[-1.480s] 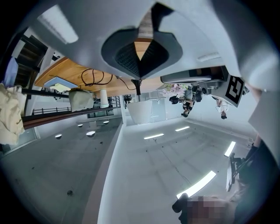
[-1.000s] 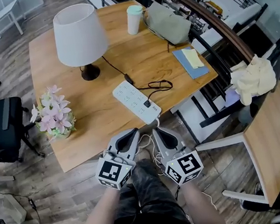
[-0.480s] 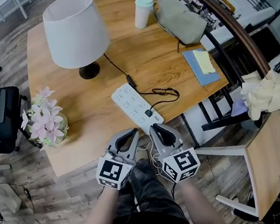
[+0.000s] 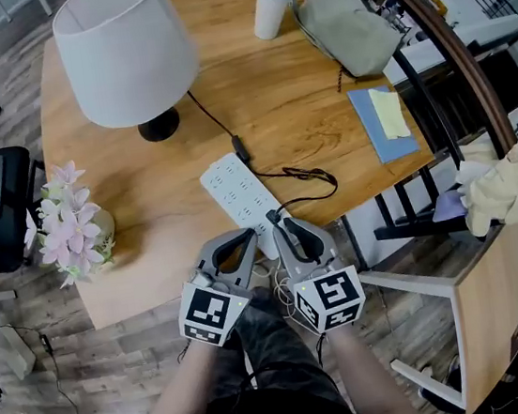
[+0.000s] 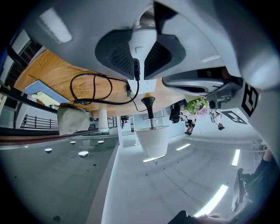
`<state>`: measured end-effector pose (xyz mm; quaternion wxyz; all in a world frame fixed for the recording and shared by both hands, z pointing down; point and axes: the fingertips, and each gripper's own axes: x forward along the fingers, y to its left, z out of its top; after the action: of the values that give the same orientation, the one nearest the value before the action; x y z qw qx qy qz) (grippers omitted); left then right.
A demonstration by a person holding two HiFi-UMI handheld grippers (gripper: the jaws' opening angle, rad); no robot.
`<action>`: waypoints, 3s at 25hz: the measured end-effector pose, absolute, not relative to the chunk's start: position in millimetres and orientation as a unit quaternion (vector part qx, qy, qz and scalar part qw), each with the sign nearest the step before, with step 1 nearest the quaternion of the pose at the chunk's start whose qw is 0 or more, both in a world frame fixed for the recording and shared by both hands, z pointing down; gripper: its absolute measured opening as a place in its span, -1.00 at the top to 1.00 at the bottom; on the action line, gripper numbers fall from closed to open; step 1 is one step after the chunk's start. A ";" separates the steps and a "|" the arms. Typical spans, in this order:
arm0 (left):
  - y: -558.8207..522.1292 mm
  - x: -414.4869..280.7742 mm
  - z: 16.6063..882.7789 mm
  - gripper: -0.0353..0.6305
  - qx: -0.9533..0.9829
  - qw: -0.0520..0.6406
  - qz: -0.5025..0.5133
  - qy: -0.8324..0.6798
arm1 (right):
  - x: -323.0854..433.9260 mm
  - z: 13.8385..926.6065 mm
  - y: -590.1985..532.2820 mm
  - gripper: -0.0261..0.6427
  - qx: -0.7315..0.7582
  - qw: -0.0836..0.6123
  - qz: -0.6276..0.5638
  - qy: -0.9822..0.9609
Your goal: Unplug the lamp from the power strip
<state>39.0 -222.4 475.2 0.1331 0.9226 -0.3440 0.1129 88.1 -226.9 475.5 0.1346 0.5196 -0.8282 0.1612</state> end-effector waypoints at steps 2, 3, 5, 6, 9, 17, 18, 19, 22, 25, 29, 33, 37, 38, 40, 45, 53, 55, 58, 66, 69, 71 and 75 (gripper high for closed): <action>-225.5 41.0 479.9 0.90 0.920 0.131 0.125 -0.347 | 87.6 479.3 -229.9 0.71 0.515 0.136 0.168 -0.830; -227.0 41.8 482.0 0.90 0.919 0.130 0.130 -0.349 | 87.4 481.2 -231.3 0.71 0.513 0.136 0.171 -0.830; -230.6 43.3 485.7 0.90 0.916 0.128 0.143 -0.354 | 87.4 484.6 -234.0 0.70 0.511 0.137 0.176 -0.830; -232.5 44.0 487.5 0.90 0.914 0.126 0.150 -0.356 | 87.6 485.9 -235.3 0.70 0.511 0.137 0.177 -0.830; -237.2 46.9 493.3 0.90 0.908 0.115 0.180 -0.361 | 87.4 489.2 -239.0 0.70 0.507 0.138 0.183 -0.831; -245.6 55.4 507.1 0.90 0.899 0.096 0.237 -0.355 | 83.2 494.8 -243.8 0.70 0.500 0.152 0.179 -0.833; -246.4 55.9 508.6 0.90 0.898 0.097 0.242 -0.355 | 82.7 494.4 -243.8 0.70 0.503 0.158 0.171 -0.833; -247.3 56.3 509.9 0.90 0.897 0.097 0.246 -0.354 | 82.3 494.0 -243.8 0.70 0.505 0.164 0.162 -0.832; -248.9 58.6 513.4 0.90 0.897 0.100 0.252 -0.350 | 81.6 494.1 -244.1 0.70 0.510 0.169 0.156 -0.829; -250.1 60.4 516.2 0.90 0.897 0.102 0.254 -0.348 | 81.9 494.0 -244.1 0.70 0.515 0.162 0.161 -0.826; -250.2 61.5 516.1 0.90 0.898 0.100 0.253 -0.346 | 83.4 493.1 -243.8 0.71 0.515 0.156 0.159 -0.828; -250.0 62.6 516.4 0.90 0.897 0.089 0.267 -0.342 | 90.0 492.6 -246.7 0.71 0.518 0.128 0.196 -0.823; -249.5 62.8 516.4 0.90 0.894 0.089 0.275 -0.343 | 87.7 491.3 -245.2 0.72 0.520 0.141 0.184 -0.822; -249.5 63.0 516.5 0.90 0.893 0.089 0.276 -0.343 | 86.1 491.1 -244.1 0.72 0.520 0.151 0.173 -0.823; -249.5 63.4 516.8 0.90 0.892 0.089 0.279 -0.344 | 83.4 490.9 -242.5 0.72 0.519 0.169 0.152 -0.824; -249.9 63.6 516.2 0.90 0.892 0.091 0.278 -0.345 | 82.7 480.0 -243.1 0.72 0.522 0.153 0.138 -0.828; -250.2 62.9 516.4 0.90 0.894 0.105 0.266 -0.346 | 88.0 478.8 -249.8 0.72 0.526 0.140 0.168 -0.822; -250.4 62.3 516.4 0.90 0.894 0.111 0.261 -0.346 | 89.3 479.9 -248.9 0.72 0.528 0.139 0.170 -0.820; -250.1 61.8 516.3 0.90 0.896 0.110 0.256 -0.347 | 91.7 480.5 -248.8 0.72 0.531 0.140 0.170 -0.818; -255.9 54.8 504.6 0.90 0.896 0.115 0.219 -0.368 | 104.2 477.8 -251.5 0.72 0.546 0.138 0.174 -0.808; -259.1 53.0 500.9 0.90 0.895 0.115 0.211 -0.375 | 112.6 476.7 -254.0 0.72 0.556 0.140 0.174 -0.801; -260.7 52.8 498.9 0.90 0.895 0.113 0.207 -0.378 | 119.3 476.8 -255.4 0.72 0.563 0.142 0.175 -0.795; -261.5 53.7 496.8 0.90 0.896 0.114 0.203 -0.379 | 132.3 479.0 -258.0 0.72 0.578 0.150 0.175 -0.783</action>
<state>53.7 -261.5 496.8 0.1137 0.8956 -0.3792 0.2029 132.3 -258.0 479.0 0.1495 0.5782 -0.7827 0.1755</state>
